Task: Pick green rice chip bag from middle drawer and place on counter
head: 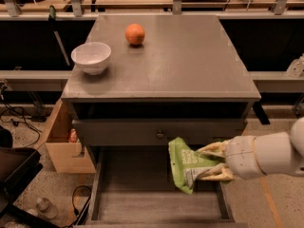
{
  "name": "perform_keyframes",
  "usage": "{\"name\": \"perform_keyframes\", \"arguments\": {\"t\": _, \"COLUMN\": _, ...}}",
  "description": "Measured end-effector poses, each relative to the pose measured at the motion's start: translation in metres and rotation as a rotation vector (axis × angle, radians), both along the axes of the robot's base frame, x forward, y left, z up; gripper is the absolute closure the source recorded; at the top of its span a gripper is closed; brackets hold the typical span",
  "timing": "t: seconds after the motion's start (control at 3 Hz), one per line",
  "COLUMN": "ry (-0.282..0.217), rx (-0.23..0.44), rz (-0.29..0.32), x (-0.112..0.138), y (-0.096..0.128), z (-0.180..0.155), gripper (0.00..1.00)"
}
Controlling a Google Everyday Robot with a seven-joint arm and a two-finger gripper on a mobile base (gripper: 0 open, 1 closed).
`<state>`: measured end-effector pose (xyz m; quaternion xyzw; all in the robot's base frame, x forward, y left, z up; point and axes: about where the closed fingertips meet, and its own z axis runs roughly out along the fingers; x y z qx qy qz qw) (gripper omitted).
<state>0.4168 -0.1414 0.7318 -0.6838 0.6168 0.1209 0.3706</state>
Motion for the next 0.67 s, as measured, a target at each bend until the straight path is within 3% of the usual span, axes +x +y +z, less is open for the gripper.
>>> {"name": "perform_keyframes", "arguments": {"t": 0.33, "ry": -0.105, "rx": -0.039, "rz": -0.114, "x": -0.0214, "y": -0.0246, "z": 0.0644, "gripper": 1.0}}
{"name": "perform_keyframes", "arguments": {"t": 0.67, "ry": -0.105, "rx": -0.039, "rz": -0.114, "x": -0.0214, "y": -0.0244, "z": 0.0644, "gripper": 1.0}}
